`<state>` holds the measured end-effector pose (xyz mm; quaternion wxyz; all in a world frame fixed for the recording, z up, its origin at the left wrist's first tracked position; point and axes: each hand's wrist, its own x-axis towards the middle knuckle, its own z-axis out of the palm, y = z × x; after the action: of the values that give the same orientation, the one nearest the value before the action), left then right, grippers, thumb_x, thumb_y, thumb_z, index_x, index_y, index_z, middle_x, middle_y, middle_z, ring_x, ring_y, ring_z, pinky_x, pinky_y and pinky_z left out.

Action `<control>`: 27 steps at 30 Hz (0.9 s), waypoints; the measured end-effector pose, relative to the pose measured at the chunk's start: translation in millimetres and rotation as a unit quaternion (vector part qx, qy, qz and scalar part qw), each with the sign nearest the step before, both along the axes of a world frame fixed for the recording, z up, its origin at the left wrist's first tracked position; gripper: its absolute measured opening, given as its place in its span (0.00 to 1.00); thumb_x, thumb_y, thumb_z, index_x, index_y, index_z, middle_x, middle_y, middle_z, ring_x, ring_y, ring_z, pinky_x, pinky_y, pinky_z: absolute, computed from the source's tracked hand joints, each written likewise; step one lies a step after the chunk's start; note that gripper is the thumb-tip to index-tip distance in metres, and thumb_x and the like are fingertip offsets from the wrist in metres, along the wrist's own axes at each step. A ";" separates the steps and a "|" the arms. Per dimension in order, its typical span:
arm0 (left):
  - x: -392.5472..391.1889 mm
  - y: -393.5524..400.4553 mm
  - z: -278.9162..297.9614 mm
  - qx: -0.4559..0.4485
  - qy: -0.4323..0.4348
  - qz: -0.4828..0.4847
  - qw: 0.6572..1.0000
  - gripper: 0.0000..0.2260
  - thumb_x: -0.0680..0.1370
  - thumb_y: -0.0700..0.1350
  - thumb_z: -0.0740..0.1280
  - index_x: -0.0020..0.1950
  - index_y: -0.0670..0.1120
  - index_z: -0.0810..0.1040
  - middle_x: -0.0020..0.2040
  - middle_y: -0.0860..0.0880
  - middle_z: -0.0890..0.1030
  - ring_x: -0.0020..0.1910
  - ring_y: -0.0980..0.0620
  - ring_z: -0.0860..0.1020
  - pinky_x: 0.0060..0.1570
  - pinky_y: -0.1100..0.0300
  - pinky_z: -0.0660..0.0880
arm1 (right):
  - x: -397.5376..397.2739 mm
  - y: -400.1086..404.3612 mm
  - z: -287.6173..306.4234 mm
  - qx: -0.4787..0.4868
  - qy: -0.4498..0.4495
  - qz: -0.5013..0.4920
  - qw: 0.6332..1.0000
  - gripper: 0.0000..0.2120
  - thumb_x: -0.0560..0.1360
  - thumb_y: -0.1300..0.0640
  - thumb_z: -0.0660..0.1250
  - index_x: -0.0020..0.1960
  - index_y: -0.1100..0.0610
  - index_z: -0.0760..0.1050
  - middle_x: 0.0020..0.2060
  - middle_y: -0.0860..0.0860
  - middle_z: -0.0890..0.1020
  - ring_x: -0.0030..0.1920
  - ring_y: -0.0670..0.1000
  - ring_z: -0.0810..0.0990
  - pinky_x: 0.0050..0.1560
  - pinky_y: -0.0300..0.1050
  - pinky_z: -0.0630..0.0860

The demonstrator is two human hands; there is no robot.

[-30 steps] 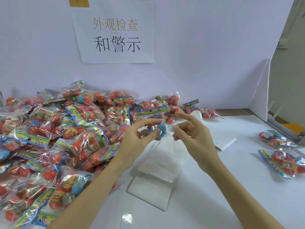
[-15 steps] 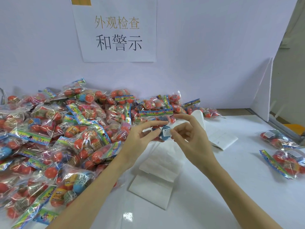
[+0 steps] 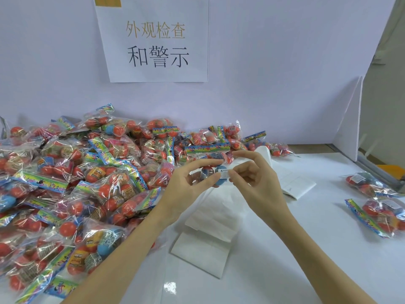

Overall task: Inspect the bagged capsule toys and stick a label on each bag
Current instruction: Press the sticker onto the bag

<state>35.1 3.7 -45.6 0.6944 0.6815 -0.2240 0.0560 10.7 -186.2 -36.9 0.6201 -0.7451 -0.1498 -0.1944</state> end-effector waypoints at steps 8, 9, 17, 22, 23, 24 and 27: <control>0.6 0.0 -0.8 0.011 -0.005 0.003 1.000 0.11 0.77 0.47 0.75 0.59 0.55 0.87 0.56 0.58 0.83 0.54 0.46 0.84 0.51 0.54 0.84 | -1.7 3.7 -0.4 -0.020 -0.011 -0.011 1.000 0.16 0.78 0.65 0.73 0.62 0.53 0.78 0.38 0.53 0.84 0.41 0.49 0.84 0.46 0.35 0.78; 1.0 0.2 -1.0 0.011 -0.006 0.003 1.000 0.11 0.77 0.46 0.75 0.59 0.56 0.87 0.56 0.58 0.83 0.54 0.46 0.84 0.50 0.54 0.84 | -1.8 4.0 -0.2 -0.022 -0.011 -0.011 1.000 0.15 0.78 0.66 0.73 0.62 0.53 0.78 0.38 0.53 0.84 0.41 0.49 0.85 0.46 0.35 0.78; 6.9 1.8 -5.6 0.014 -0.012 0.013 1.000 0.12 0.79 0.41 0.75 0.58 0.56 0.87 0.56 0.54 0.82 0.55 0.49 0.84 0.49 0.53 0.85 | -2.6 5.2 -2.0 -0.036 -0.021 -0.016 0.999 0.16 0.78 0.66 0.73 0.62 0.52 0.78 0.38 0.50 0.84 0.43 0.50 0.85 0.47 0.36 0.79; 6.0 0.7 -5.4 -0.002 -0.023 0.000 1.000 0.14 0.79 0.39 0.73 0.60 0.56 0.86 0.59 0.55 0.83 0.56 0.47 0.84 0.49 0.53 0.85 | -1.1 2.3 -7.9 -0.158 -0.070 -0.092 0.981 0.17 0.78 0.57 0.75 0.64 0.50 0.75 0.39 0.46 0.80 0.42 0.48 0.80 0.44 0.34 0.77; 5.7 0.8 -5.2 -0.009 -0.024 -0.003 1.000 0.15 0.80 0.38 0.73 0.61 0.55 0.86 0.61 0.55 0.83 0.57 0.47 0.84 0.50 0.53 0.84 | 0.1 0.5 -8.9 -0.167 -0.058 -0.103 0.979 0.17 0.78 0.56 0.75 0.64 0.49 0.75 0.40 0.47 0.78 0.41 0.48 0.79 0.43 0.35 0.77; 5.7 1.3 -5.1 -0.016 -0.025 -0.006 1.000 0.16 0.80 0.37 0.72 0.63 0.55 0.84 0.62 0.54 0.83 0.57 0.47 0.84 0.50 0.52 0.84 | 0.8 -1.3 -8.7 -0.154 -0.031 -0.104 0.982 0.16 0.78 0.56 0.74 0.64 0.48 0.75 0.40 0.48 0.78 0.40 0.48 0.79 0.43 0.37 0.78; 5.8 1.9 -3.4 -0.018 -0.026 -0.003 0.999 0.22 0.80 0.36 0.72 0.70 0.58 0.79 0.67 0.54 0.80 0.59 0.46 0.83 0.54 0.50 0.84 | 2.0 -2.7 -6.3 -0.025 0.098 -0.047 0.994 0.09 0.83 0.57 0.68 0.62 0.48 0.77 0.39 0.49 0.81 0.40 0.48 0.82 0.41 0.42 0.80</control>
<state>40.9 5.6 -49.1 0.7008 0.6663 -0.2434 0.0760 12.6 -188.9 -43.2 0.6030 -0.7822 -0.0583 -0.1454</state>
